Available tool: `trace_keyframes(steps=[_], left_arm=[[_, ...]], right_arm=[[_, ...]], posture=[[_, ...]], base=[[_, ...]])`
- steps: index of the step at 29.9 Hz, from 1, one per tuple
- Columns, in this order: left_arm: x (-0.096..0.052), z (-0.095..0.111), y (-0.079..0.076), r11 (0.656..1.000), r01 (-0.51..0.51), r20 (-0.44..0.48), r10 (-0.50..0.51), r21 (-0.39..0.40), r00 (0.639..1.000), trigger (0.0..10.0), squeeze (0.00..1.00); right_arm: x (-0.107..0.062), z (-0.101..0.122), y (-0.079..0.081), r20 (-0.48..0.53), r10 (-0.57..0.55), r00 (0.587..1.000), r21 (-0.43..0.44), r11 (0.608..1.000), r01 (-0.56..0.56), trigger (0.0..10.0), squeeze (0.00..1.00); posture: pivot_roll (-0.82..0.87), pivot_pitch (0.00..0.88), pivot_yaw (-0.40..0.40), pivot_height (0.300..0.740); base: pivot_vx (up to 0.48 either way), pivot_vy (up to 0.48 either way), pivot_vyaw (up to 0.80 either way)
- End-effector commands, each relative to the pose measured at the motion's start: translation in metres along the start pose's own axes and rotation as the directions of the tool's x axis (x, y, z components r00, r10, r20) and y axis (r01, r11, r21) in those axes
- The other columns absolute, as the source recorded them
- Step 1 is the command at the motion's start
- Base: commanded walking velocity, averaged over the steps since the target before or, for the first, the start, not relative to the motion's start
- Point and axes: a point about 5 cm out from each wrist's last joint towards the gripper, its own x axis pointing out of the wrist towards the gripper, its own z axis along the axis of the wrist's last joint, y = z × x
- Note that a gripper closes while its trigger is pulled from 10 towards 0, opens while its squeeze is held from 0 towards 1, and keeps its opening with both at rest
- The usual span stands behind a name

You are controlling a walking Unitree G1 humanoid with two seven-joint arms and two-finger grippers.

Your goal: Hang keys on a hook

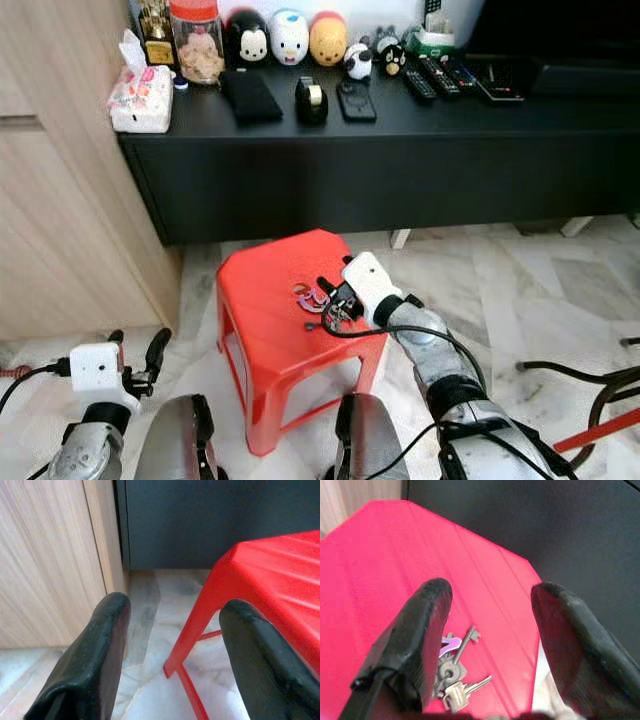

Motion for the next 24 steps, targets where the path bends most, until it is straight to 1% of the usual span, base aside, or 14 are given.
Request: trace_keyframes(steps=[1,4,5,6,8,9,10,11,12,13,16,17,19,24], left_arm=[[-0.005,-0.002,-0.002,1.000,-0.003,-0.011,0.003,-0.005,1.000,10.0,0.00],[-0.008,-0.004,-0.001,1.000,0.002,-0.021,-0.002,-0.005,1.000,10.0,0.00],[-0.008,-0.004,-0.001,1.000,0.002,-0.021,-0.002,-0.005,1.000,10.0,0.00],[-0.010,-0.005,-0.002,1.000,0.002,-0.024,-0.002,-0.004,1.000,10.0,0.00],[-0.012,-0.005,-0.003,1.000,0.002,-0.025,-0.002,-0.004,1.000,10.0,0.00],[-0.013,-0.004,-0.004,1.000,0.002,-0.024,-0.002,-0.005,1.000,10.0,0.00],[-0.015,-0.003,-0.004,1.000,0.003,-0.025,-0.004,-0.007,1.000,10.0,0.00],[-0.015,-0.003,-0.004,1.000,0.003,-0.025,-0.004,-0.007,1.000,10.0,0.00],[-0.015,-0.003,-0.005,1.000,0.004,-0.025,-0.004,-0.008,1.000,10.0,0.00],[-0.018,-0.004,-0.005,1.000,0.006,-0.029,-0.006,-0.009,1.000,10.0,0.00],[-0.019,-0.004,-0.006,1.000,0.007,-0.034,-0.007,-0.009,0.999,10.0,0.00],[-0.019,-0.004,-0.006,1.000,0.007,-0.034,-0.007,-0.009,0.999,10.0,0.00],[-0.022,-0.004,-0.006,1.000,0.005,-0.036,-0.006,-0.009,0.999,10.0,0.00],[-0.025,-0.004,-0.006,1.000,0.005,-0.045,-0.005,-0.009,0.999,10.0,0.00]], right_arm=[[0.003,-0.004,0.002,-0.066,-0.004,0.998,-0.001,1.000,0.004,10.0,0.00],[0.007,-0.012,0.013,-0.130,0.008,0.992,0.089,0.996,0.004,10.0,0.00],[0.007,-0.012,0.013,-0.130,0.008,0.992,0.089,0.996,0.004,10.0,0.00],[0.008,-0.016,0.017,-0.152,-0.005,0.988,0.126,0.992,0.025,10.0,0.00],[0.011,-0.018,0.023,-0.165,-0.029,0.986,0.245,0.967,0.070,10.0,0.00],[0.012,-0.019,0.026,-0.169,-0.039,0.985,0.315,0.945,0.091,10.0,0.00],[0.013,-0.019,0.028,-0.171,-0.047,0.984,0.360,0.927,0.107,10.0,0.00],[0.013,-0.019,0.028,-0.171,-0.047,0.984,0.360,0.927,0.107,10.0,0.00],[0.014,-0.019,0.029,-0.171,-0.052,0.984,0.380,0.918,0.114,10.0,0.00],[0.015,-0.018,0.030,-0.175,-0.065,0.982,0.425,0.895,0.135,10.0,0.00],[0.016,-0.019,0.030,-0.190,-0.080,0.978,0.467,0.870,0.162,10.0,0.00],[0.016,-0.019,0.030,-0.190,-0.080,0.978,0.467,0.870,0.162,10.0,0.00],[0.015,-0.022,0.028,-0.219,-0.103,0.970,0.482,0.853,0.200,10.0,0.00],[0.016,-0.019,0.027,-0.207,-0.106,0.973,0.477,0.857,0.195,10.0,0.00]], posture=[[0.09,0.109,-0.141,0.568],[0.09,0.114,-0.144,0.568],[0.09,0.114,-0.144,0.568],[0.09,0.123,-0.146,0.568],[0.10,0.129,-0.148,0.568],[0.10,0.136,-0.148,0.568],[0.10,0.143,-0.149,0.568],[0.10,0.143,-0.149,0.568],[0.10,0.143,-0.149,0.568],[0.10,0.154,-0.150,0.568],[0.10,0.160,-0.152,0.568],[0.10,0.160,-0.152,0.568],[0.10,0.176,-0.154,0.568],[0.10,0.184,-0.153,0.568]], base=[[0.000,0.000,0.00],[0.000,0.000,0.00],[0.000,0.000,0.00],[0.000,0.000,0.00],[0.000,0.000,0.00],[0.000,0.000,0.00],[0.000,0.000,0.00],[0.000,0.000,0.00],[0.000,0.000,0.00],[0.000,0.000,0.00],[0.000,0.000,0.00],[0.000,0.000,0.00],[0.000,0.000,0.00],[0.000,0.000,0.00]])
